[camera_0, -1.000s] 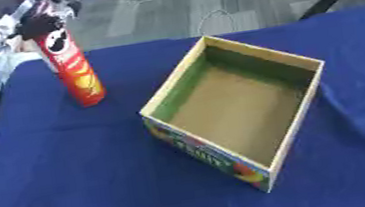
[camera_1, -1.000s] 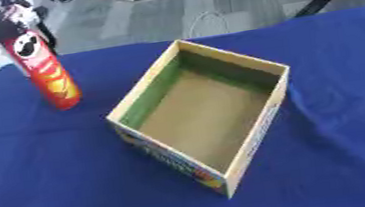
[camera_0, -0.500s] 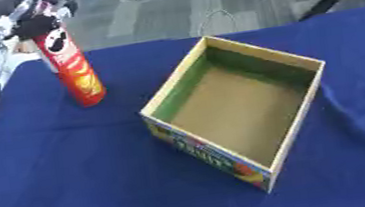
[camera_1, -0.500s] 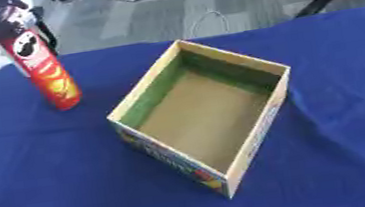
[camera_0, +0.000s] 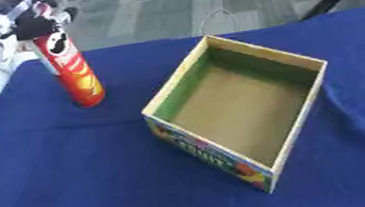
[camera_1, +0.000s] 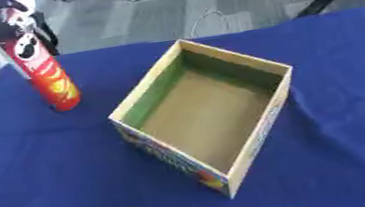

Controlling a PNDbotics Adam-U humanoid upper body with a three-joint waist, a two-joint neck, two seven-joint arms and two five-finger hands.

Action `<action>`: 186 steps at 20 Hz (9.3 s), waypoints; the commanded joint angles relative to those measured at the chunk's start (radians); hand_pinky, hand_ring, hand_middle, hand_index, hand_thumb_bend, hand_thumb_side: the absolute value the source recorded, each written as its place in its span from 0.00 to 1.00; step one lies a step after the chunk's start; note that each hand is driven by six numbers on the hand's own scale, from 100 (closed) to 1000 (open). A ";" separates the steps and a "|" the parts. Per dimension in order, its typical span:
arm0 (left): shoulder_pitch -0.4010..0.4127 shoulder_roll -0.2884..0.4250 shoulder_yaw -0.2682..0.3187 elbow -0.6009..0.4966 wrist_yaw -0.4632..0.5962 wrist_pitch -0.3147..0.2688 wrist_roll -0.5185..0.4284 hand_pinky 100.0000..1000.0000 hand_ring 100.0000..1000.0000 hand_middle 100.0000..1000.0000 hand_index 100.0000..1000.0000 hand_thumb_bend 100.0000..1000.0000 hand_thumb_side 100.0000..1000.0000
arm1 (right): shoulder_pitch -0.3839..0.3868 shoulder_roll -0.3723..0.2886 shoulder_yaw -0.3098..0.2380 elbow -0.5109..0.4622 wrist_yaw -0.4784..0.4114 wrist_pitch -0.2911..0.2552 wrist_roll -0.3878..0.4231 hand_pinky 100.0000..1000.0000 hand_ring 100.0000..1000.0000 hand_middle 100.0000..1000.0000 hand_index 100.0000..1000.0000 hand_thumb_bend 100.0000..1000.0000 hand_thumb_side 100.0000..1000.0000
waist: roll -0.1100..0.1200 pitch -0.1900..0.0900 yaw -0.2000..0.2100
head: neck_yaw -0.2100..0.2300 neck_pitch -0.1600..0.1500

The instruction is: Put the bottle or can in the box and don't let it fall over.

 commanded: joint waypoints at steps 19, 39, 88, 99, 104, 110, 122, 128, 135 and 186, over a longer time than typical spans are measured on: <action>0.012 0.010 -0.018 -0.006 -0.033 -0.019 -0.183 0.87 0.87 0.91 0.89 0.37 0.91 | -0.006 -0.005 -0.017 -0.017 0.001 0.000 -0.005 1.00 0.65 0.74 0.98 0.00 0.74 | -0.007 -0.004 -0.007 | 0.000 -0.015; 0.054 -0.015 -0.039 -0.018 -0.005 -0.055 -0.229 0.55 0.71 0.90 0.90 0.60 0.59 | -0.006 0.002 -0.028 -0.018 -0.001 0.001 -0.013 1.00 0.66 0.73 0.98 0.00 0.74 | -0.010 -0.001 -0.010 | 0.002 -0.019; 0.178 -0.051 -0.059 -0.016 0.017 -0.140 0.289 0.00 0.11 0.21 0.32 0.25 0.00 | -0.012 0.017 -0.040 -0.035 -0.016 -0.003 -0.043 1.00 0.66 0.73 0.97 0.00 0.72 | -0.023 -0.001 -0.017 | 0.000 -0.022; 0.173 -0.054 -0.082 -0.001 0.017 -0.187 0.230 0.00 0.00 0.00 0.02 0.32 0.00 | -0.007 0.017 -0.039 -0.032 -0.010 -0.002 -0.047 1.00 0.66 0.72 0.97 0.00 0.71 | -0.022 -0.006 -0.014 | 0.000 -0.016; 0.161 -0.044 -0.108 0.029 0.030 -0.226 0.146 0.00 0.00 0.00 0.01 0.33 0.00 | -0.003 0.017 -0.037 -0.031 0.002 0.000 -0.055 1.00 0.66 0.72 0.97 0.00 0.71 | -0.017 -0.012 -0.011 | -0.002 -0.009; 0.134 -0.024 -0.104 0.045 0.019 -0.252 0.040 0.00 0.00 0.00 0.00 0.43 0.00 | -0.001 0.016 -0.034 -0.033 0.009 0.002 -0.062 1.00 0.66 0.72 0.97 0.00 0.71 | -0.010 -0.019 -0.011 | 0.000 -0.003; 0.103 0.010 -0.043 -0.082 0.056 -0.200 -0.078 0.00 0.00 0.00 0.01 0.49 0.00 | 0.006 0.013 -0.035 -0.034 0.000 0.009 -0.067 1.00 0.66 0.72 0.97 0.00 0.70 | 0.001 -0.050 -0.003 | -0.006 0.012; 0.079 0.016 -0.051 -0.113 0.084 -0.192 -0.063 0.00 0.00 0.00 0.01 0.52 0.00 | 0.014 0.012 -0.035 -0.032 -0.005 0.013 -0.071 1.00 0.66 0.72 0.97 0.00 0.70 | 0.003 -0.076 0.011 | -0.015 0.038; 0.054 0.012 -0.060 -0.139 0.107 -0.186 -0.068 0.00 0.00 0.00 0.01 0.53 0.00 | 0.021 0.008 -0.034 -0.031 -0.018 0.017 -0.074 1.00 0.66 0.72 0.97 0.00 0.69 | 0.006 -0.113 0.024 | -0.019 0.061; -0.096 -0.272 -0.197 -0.492 0.271 -0.082 -0.173 0.00 0.00 0.00 0.01 0.42 0.00 | 0.005 0.000 -0.011 -0.022 -0.063 0.041 -0.060 1.00 0.66 0.71 0.96 0.00 0.68 | 0.018 -0.187 0.039 | -0.115 0.169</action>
